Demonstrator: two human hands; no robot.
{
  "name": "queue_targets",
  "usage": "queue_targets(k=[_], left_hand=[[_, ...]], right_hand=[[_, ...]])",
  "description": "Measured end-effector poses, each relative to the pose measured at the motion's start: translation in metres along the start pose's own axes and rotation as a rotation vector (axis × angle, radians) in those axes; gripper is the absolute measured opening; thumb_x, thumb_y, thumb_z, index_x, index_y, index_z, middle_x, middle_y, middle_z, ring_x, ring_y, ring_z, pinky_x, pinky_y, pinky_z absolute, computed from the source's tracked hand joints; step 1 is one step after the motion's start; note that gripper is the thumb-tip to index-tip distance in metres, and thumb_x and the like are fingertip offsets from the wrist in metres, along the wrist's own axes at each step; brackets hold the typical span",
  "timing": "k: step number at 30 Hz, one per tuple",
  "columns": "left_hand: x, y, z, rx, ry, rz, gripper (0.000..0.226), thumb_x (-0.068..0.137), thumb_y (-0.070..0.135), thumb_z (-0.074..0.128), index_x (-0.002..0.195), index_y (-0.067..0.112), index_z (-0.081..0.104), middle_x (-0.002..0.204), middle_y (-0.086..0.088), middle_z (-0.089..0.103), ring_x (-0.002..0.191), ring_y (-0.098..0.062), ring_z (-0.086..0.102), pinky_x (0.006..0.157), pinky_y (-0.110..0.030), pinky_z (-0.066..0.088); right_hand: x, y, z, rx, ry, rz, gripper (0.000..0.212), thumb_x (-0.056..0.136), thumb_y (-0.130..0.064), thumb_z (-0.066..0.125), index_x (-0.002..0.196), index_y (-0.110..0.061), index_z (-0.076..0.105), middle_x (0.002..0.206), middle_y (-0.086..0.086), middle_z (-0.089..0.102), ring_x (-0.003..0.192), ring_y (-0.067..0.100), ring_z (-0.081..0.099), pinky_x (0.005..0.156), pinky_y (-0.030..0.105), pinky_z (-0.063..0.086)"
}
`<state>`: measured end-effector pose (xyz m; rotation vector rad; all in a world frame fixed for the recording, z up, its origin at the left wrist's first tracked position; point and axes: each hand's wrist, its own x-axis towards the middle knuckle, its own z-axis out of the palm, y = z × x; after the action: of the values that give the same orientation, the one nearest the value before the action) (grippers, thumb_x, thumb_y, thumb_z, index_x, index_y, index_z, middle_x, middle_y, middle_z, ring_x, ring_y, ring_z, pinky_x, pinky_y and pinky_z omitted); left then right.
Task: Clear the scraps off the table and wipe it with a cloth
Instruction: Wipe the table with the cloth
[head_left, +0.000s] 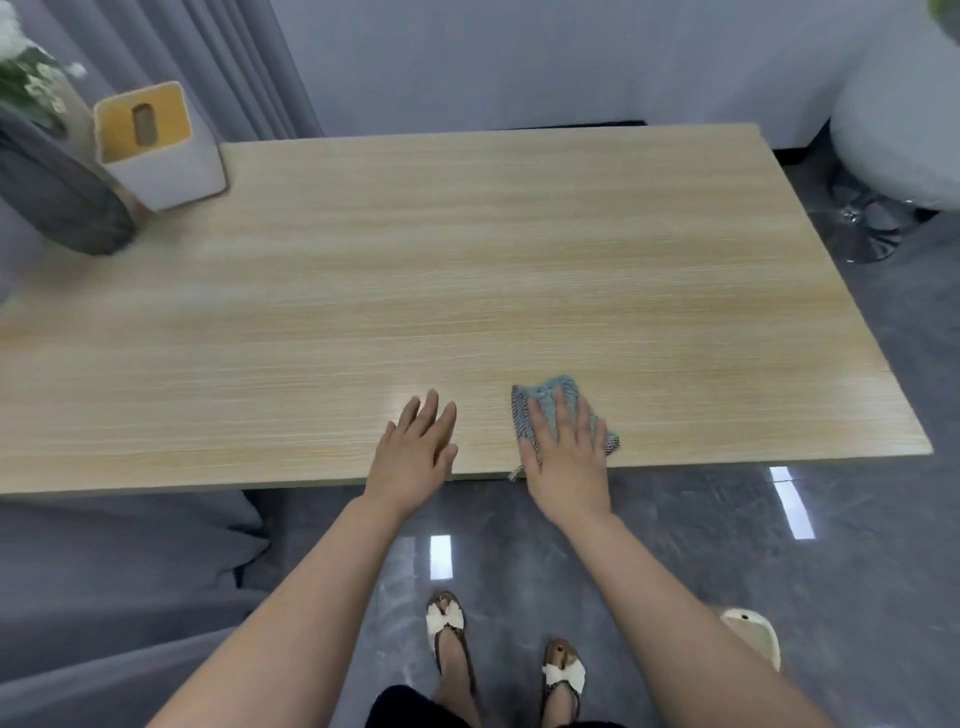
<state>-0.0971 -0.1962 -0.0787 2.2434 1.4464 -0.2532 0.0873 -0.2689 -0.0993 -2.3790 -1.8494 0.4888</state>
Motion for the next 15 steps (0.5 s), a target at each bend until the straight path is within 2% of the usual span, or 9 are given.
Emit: queue_targets(k=[3,5,7,9,11,13,14,15], left_hand=[[0.002,-0.01,-0.006,0.079,-0.02,0.058,0.058,0.098,0.048,0.02,0.151,0.027,0.007,0.159,0.004,-0.006,0.146,-0.018,-0.003,0.116,-0.037,0.014],[0.001,-0.015,-0.008,0.094,-0.036,0.1,0.059,0.098,0.048,0.02,0.151,0.027,0.006,0.158,0.004,-0.007,0.146,-0.017,-0.003,0.116,-0.036,0.015],[0.001,-0.019,-0.009,0.069,-0.051,0.132,0.056,0.101,0.041,0.027,0.151,0.027,0.005,0.158,0.004,-0.008,0.146,-0.017,-0.005,0.117,-0.036,0.013],[0.001,-0.02,-0.01,0.057,-0.06,0.151,0.056,0.101,0.037,0.029,0.151,0.026,0.004,0.158,0.004,-0.008,0.146,-0.018,-0.006,0.118,-0.036,0.011],[0.001,-0.021,-0.011,0.058,-0.077,0.169,0.056,0.102,0.035,0.029,0.151,0.026,0.003,0.158,0.004,-0.01,0.146,-0.017,-0.009,0.118,-0.035,0.009],[0.001,-0.024,-0.013,0.052,-0.088,0.177,0.057,0.102,0.034,0.028,0.151,0.024,0.0,0.158,0.004,-0.012,0.146,-0.016,-0.01,0.118,-0.034,0.007],[0.002,-0.025,-0.014,0.057,-0.082,0.176,0.058,0.102,0.034,0.028,0.151,0.023,-0.002,0.157,0.005,-0.014,0.145,-0.015,-0.011,0.118,-0.033,0.006],[0.001,-0.026,-0.012,0.064,-0.082,0.173,0.059,0.101,0.037,0.026,0.15,0.021,-0.003,0.156,0.007,-0.016,0.145,-0.013,-0.011,0.117,-0.032,0.005]], right_hand=[[0.003,-0.021,0.003,-0.032,-0.072,-0.209,0.063,0.088,-0.061,-0.004,0.146,-0.036,0.0,0.151,-0.005,-0.015,0.14,0.022,-0.02,0.109,0.034,-0.025],[0.007,-0.015,-0.004,-0.053,-0.105,-0.233,0.069,0.083,-0.066,-0.009,0.146,-0.039,0.0,0.151,-0.009,-0.016,0.141,0.017,-0.021,0.109,0.031,-0.024],[0.009,0.003,-0.011,-0.046,-0.113,-0.125,0.07,0.081,-0.069,-0.009,0.146,-0.041,-0.005,0.15,-0.011,-0.021,0.138,0.011,-0.026,0.109,0.031,-0.022],[0.008,0.022,-0.016,-0.024,-0.091,0.067,0.07,0.081,-0.068,-0.008,0.145,-0.04,-0.01,0.15,-0.009,-0.023,0.136,0.009,-0.028,0.11,0.033,-0.02],[0.009,0.025,-0.021,-0.011,-0.099,0.229,0.061,0.093,-0.06,0.006,0.147,-0.034,-0.009,0.155,-0.003,-0.017,0.141,0.015,-0.023,0.113,0.037,-0.015],[0.012,0.008,-0.023,-0.047,-0.072,0.283,0.062,0.099,-0.045,0.032,0.15,-0.026,0.002,0.158,0.009,-0.003,0.145,0.027,-0.005,0.116,0.047,-0.001],[0.015,-0.006,-0.024,-0.069,-0.038,0.253,0.071,0.091,-0.039,0.055,0.149,-0.022,0.018,0.155,0.016,0.014,0.143,0.034,0.014,0.113,0.054,0.013],[0.016,-0.02,-0.018,-0.062,-0.065,0.188,0.081,0.075,-0.035,0.075,0.144,-0.02,0.035,0.148,0.019,0.033,0.135,0.038,0.034,0.107,0.058,0.026]])
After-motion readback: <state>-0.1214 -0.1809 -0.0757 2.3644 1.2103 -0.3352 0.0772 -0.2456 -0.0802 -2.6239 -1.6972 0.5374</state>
